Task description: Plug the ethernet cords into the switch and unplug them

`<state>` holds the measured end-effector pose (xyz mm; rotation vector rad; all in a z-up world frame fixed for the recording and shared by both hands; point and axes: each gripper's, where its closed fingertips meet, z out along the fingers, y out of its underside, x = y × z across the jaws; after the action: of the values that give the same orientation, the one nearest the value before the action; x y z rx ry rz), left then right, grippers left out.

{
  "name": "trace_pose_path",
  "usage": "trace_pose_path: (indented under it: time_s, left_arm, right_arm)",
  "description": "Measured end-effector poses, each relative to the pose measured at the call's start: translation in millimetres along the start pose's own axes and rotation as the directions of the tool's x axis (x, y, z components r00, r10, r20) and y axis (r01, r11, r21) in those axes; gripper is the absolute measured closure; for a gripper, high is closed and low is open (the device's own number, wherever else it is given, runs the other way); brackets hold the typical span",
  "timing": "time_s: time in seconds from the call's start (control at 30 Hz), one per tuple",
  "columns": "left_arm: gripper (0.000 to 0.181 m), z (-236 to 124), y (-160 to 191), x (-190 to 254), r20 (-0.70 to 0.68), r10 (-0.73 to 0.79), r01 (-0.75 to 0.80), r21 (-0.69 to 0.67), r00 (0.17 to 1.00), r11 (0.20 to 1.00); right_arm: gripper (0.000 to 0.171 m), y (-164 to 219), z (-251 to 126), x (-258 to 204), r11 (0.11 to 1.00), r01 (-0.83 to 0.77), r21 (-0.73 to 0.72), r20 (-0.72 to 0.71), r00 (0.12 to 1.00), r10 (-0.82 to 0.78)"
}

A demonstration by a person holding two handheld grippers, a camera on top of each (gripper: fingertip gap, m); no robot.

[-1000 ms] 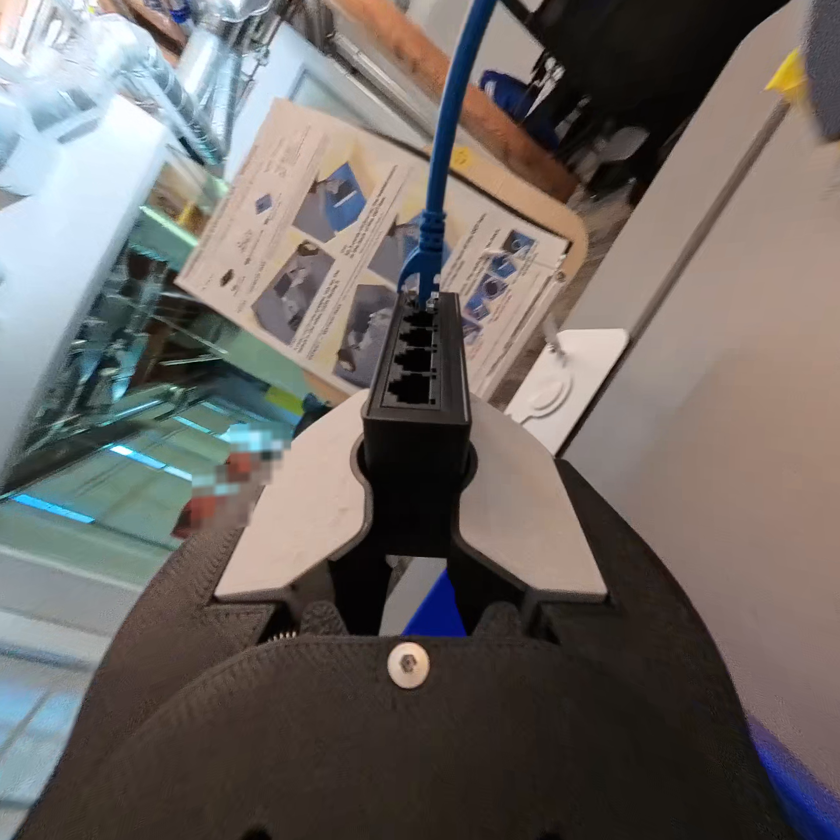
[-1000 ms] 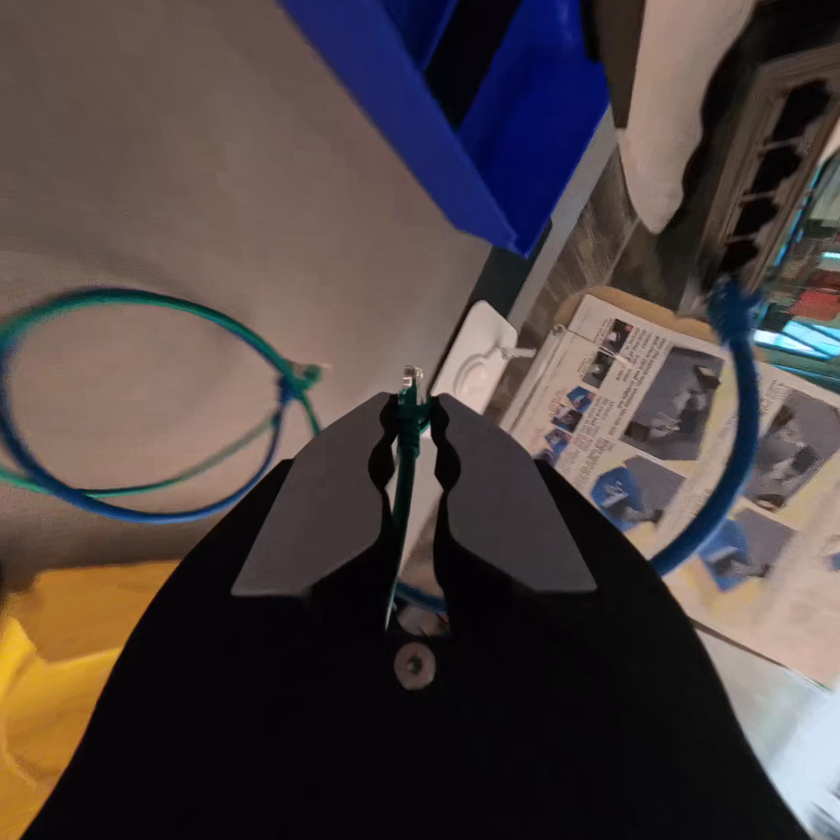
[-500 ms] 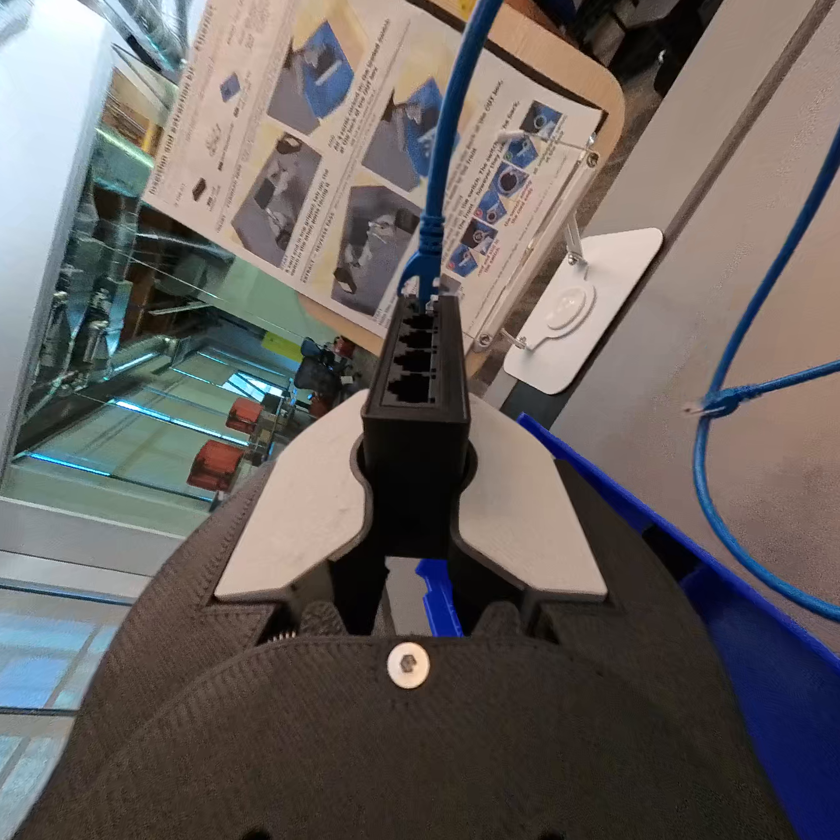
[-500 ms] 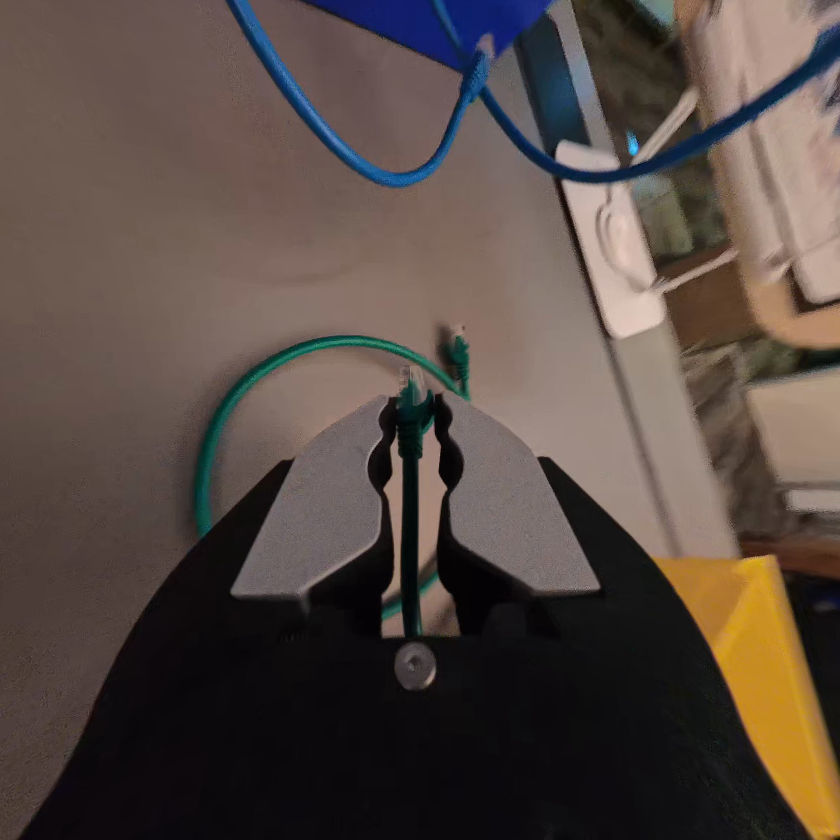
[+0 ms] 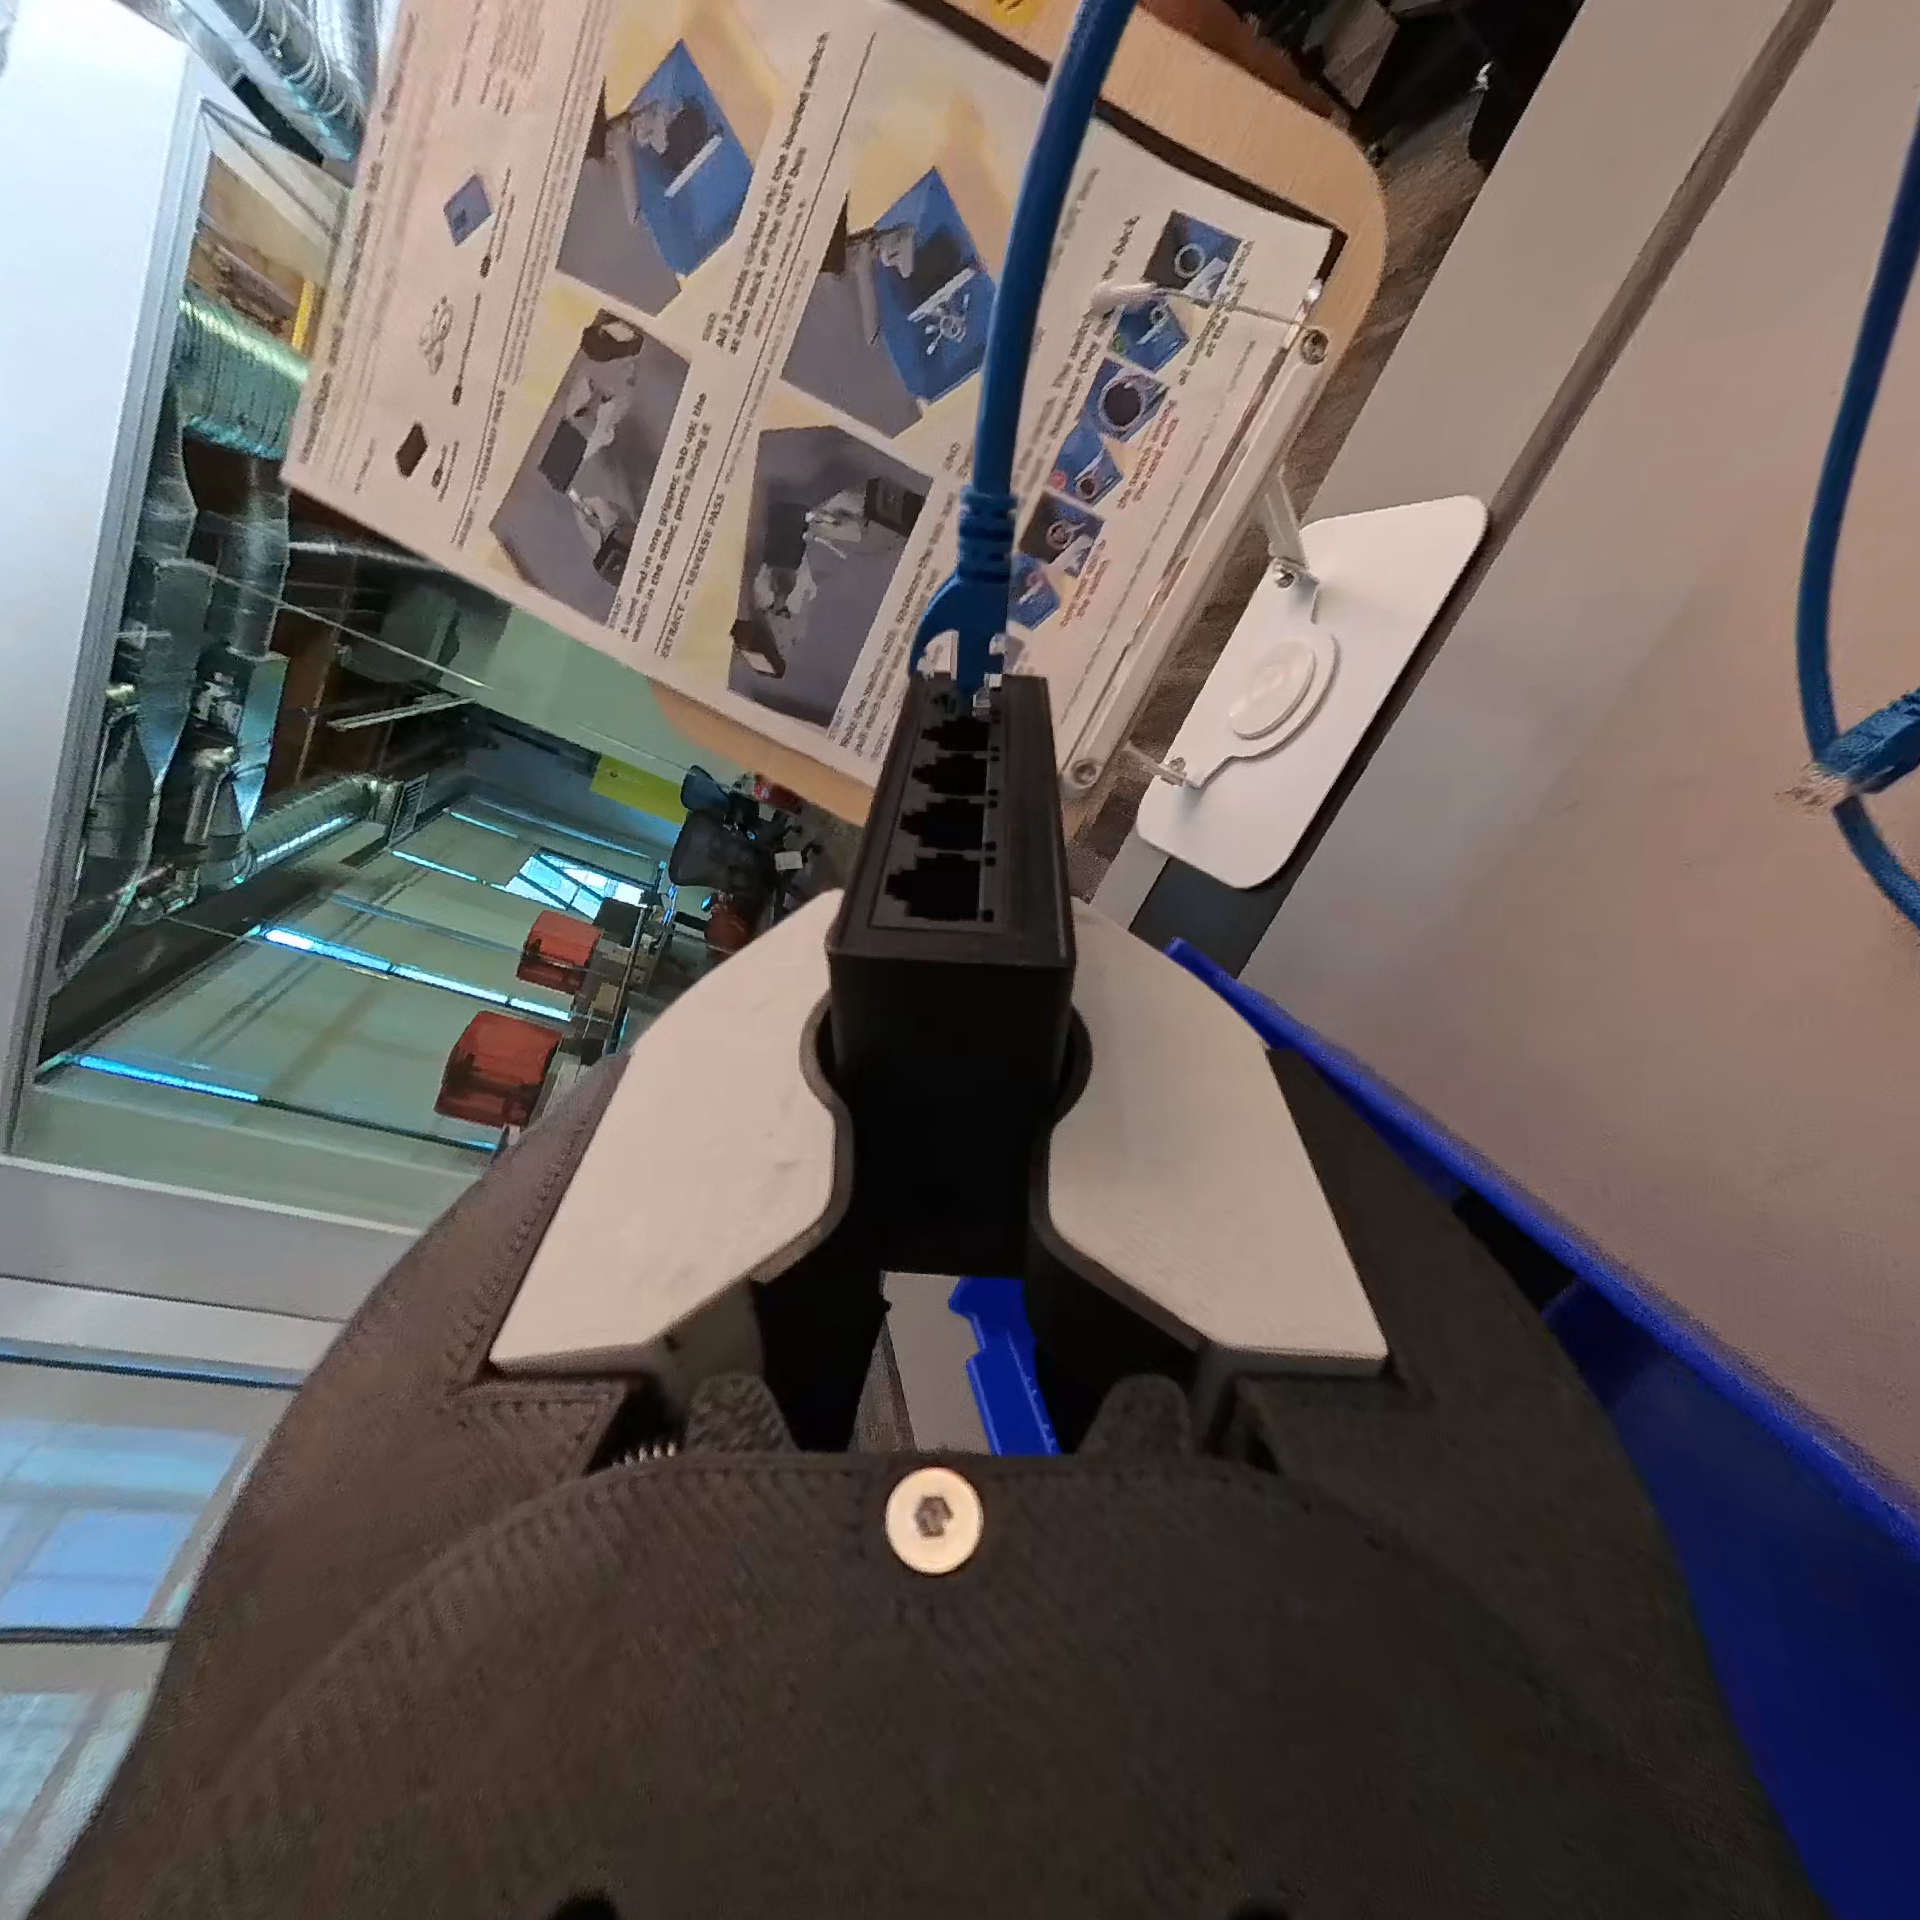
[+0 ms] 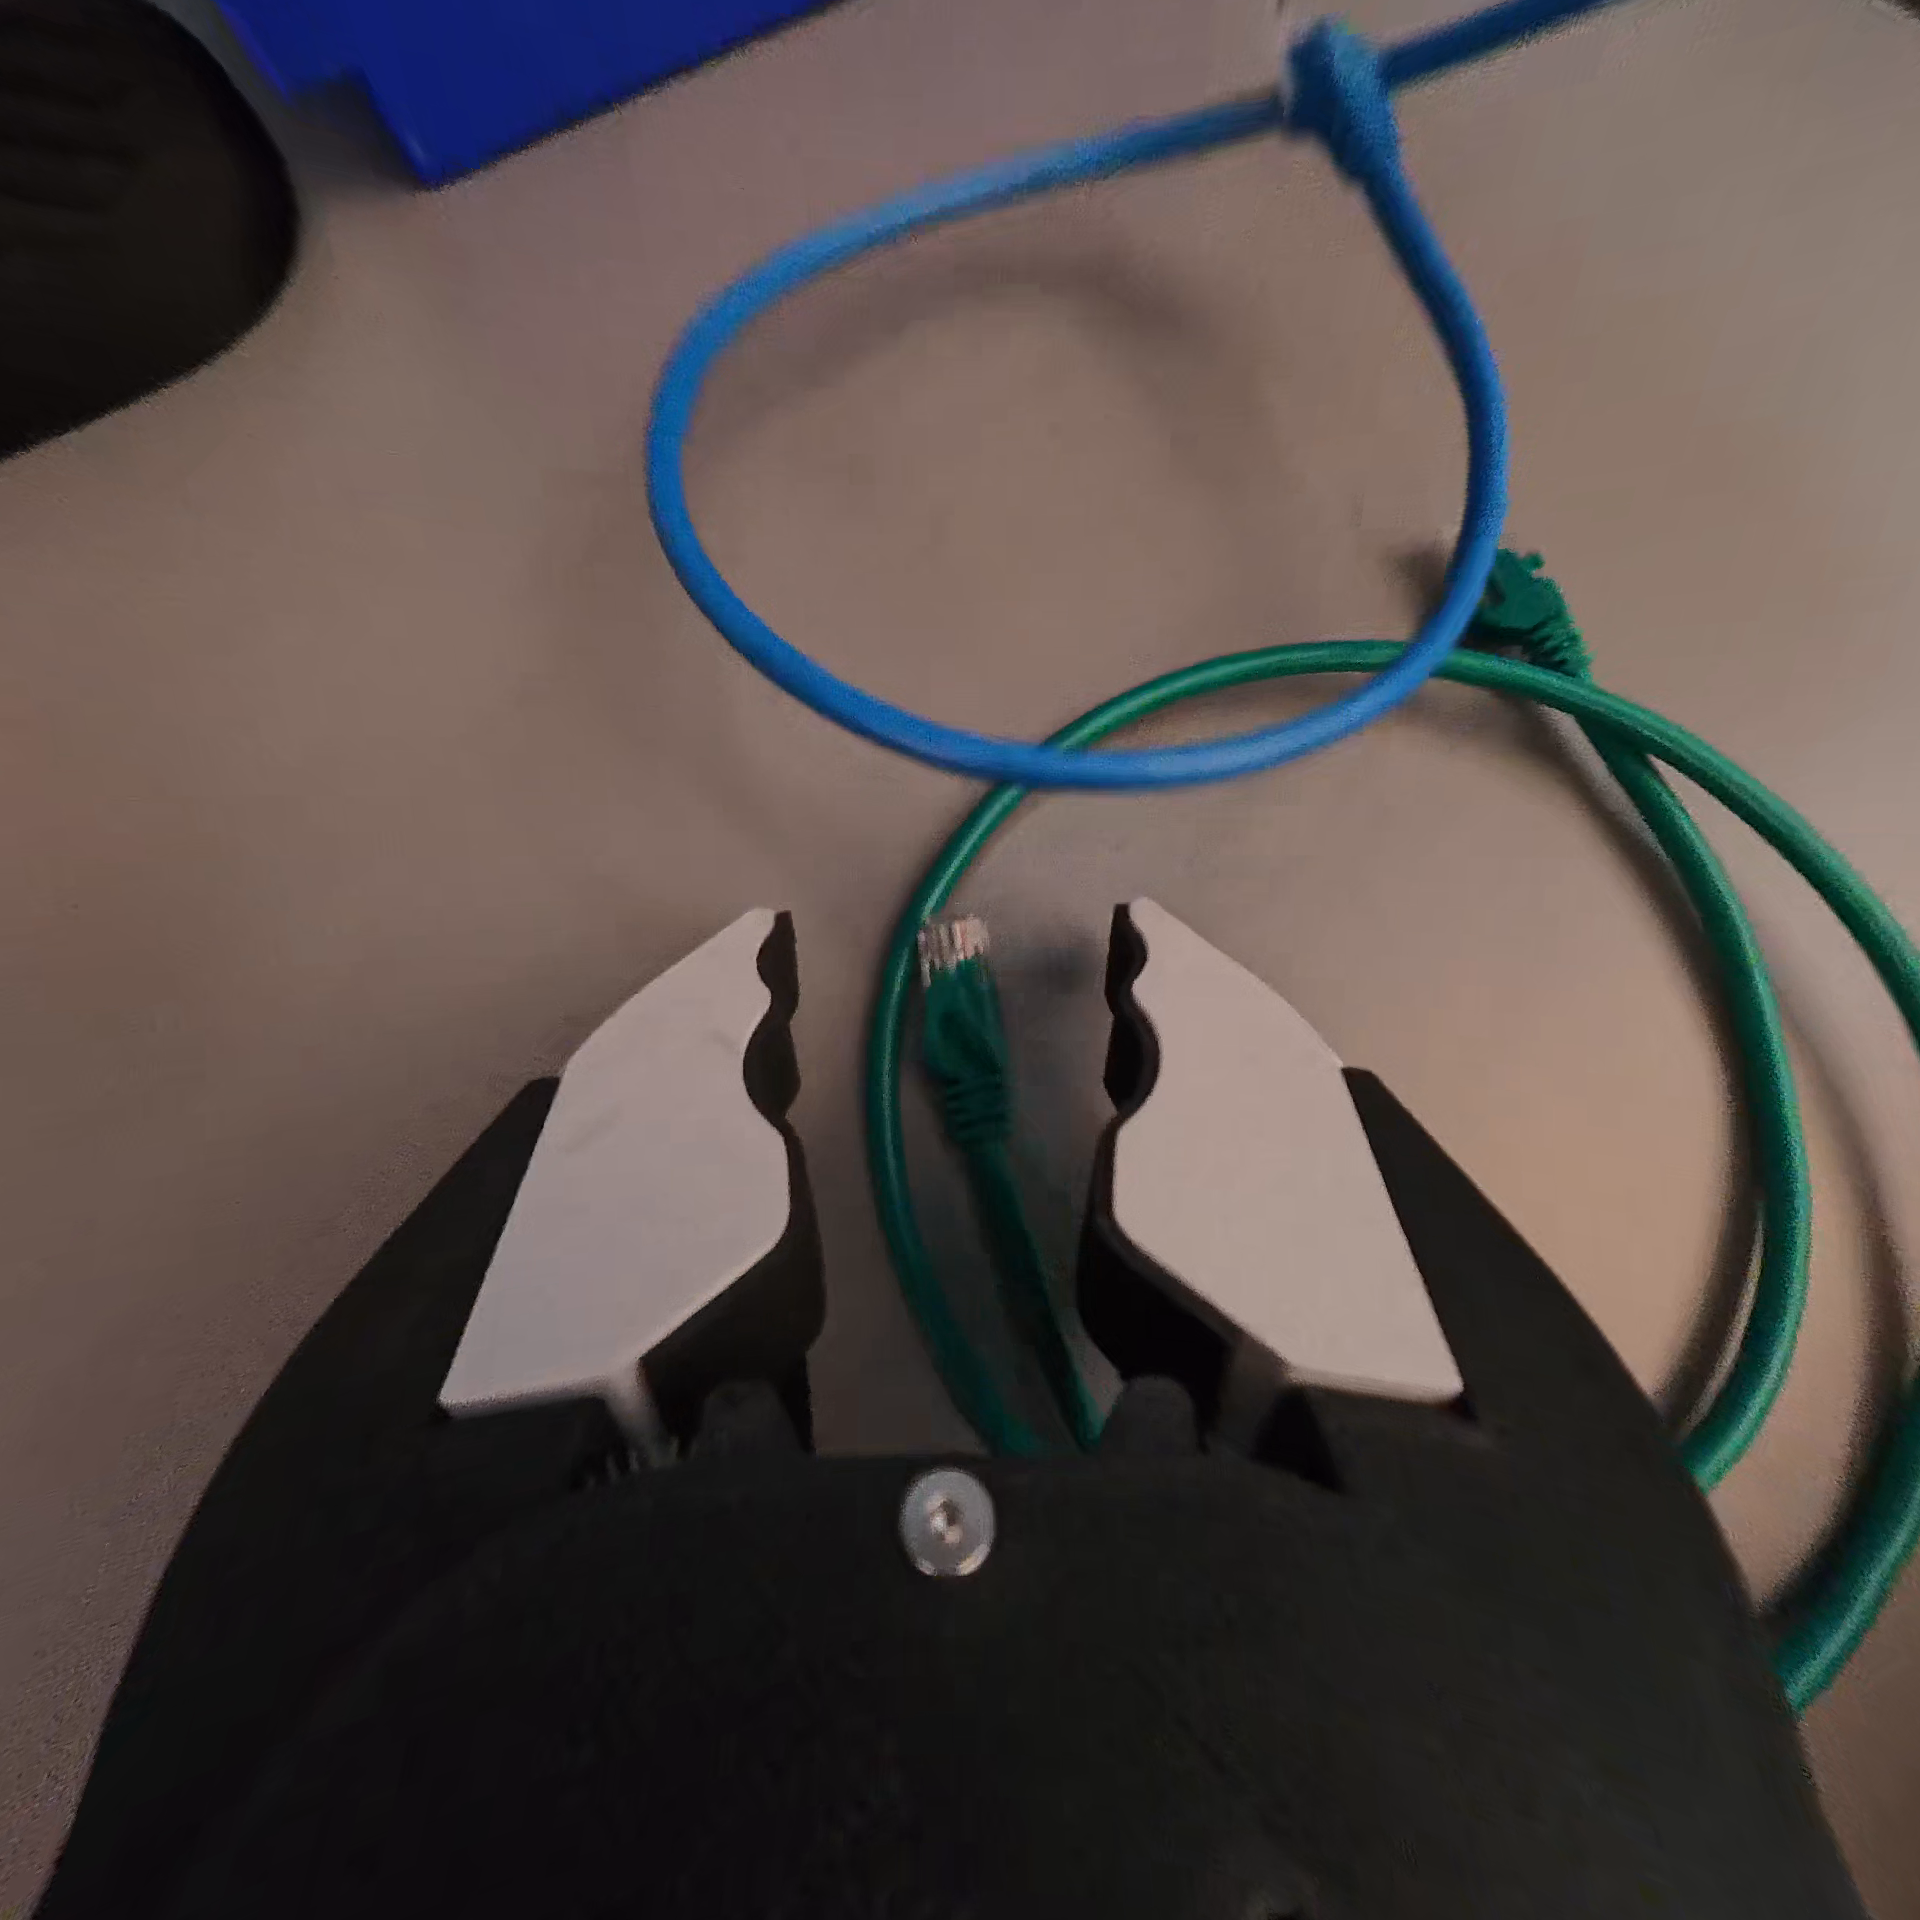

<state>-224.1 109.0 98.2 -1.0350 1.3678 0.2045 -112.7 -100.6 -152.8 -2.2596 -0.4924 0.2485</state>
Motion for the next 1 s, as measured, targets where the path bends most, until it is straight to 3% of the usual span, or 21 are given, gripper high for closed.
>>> trace_pose_path:
  time_s: [0.13, 0.23, 0.3, 0.4, 0.47, 0.53, 0.63, 0.8, 1.0]
  left_arm:
    - [0.151, -12.4, 13.3, -22.2, 0.046, -0.062, 0.063, -0.005, 0.997, 0.998]
    - [0.152, -21.6, 12.3, -31.8, 0.071, -0.086, 0.085, 0.015, 0.994, 0.996]
    - [0.151, -26.1, 8.0, -34.0, 0.082, -0.079, 0.077, 0.028, 0.994, 0.997]
    - [0.151, -30.5, 2.2, -35.3, 0.090, -0.075, 0.072, 0.037, 0.993, 0.997]
    - [0.151, -33.1, -0.5, -36.9, 0.098, -0.074, 0.070, 0.047, 0.992, 0.996]
    - [0.151, -35.4, -0.4, -39.0, 0.099, -0.085, 0.080, 0.049, 0.991, 0.996]
    - [0.151, -38.8, 3.0, -44.4, 0.110, -0.106, 0.101, 0.048, 0.988, 0.994]
    - [0.151, -48.1, 5.3, -58.1, 0.141, -0.172, 0.161, 0.088, 0.975, 0.983]
    - [0.152, -63.7, 2.2, -72.8, 0.117, -0.310, 0.286, 0.186, 0.944, 0.940]
  right_arm:
    - [0.120, -7.5, 20.6, 1.8, 0.998, 0.005, -0.057, -0.036, 0.999, -0.007]
    - [0.158, -13.7, 27.4, -1.9, 0.996, 0.013, -0.089, -0.047, 0.999, -0.017]
    - [0.161, -14.5, 28.7, -3.0, 0.993, 0.013, -0.115, -0.035, 0.999, -0.017]
    - [0.163, -24.8, 24.1, -14.4, 0.992, -0.117, -0.051, 0.122, 0.985, 0.123]
    - [0.163, -47.6, 4.9, -23.1, 0.955, -0.293, 0.046, 0.309, 0.913, 0.265]
    - [0.164, -75.3, -26.7, -22.8, 0.870, -0.478, 0.123, 0.500, 0.787, 0.362]
    - [0.164, -104.7, -77.1, -7.3, 0.753, -0.629, 0.193, 0.657, 0.653, 0.377]
    - [0.165, -132.3, -146.2, 15.3, 0.662, -0.694, 0.283, 0.720, 0.610, 0.331]
    - [0.165, -148.2, -196.5, 30.9, 0.625, -0.699, 0.348, 0.709, 0.632, 0.313]
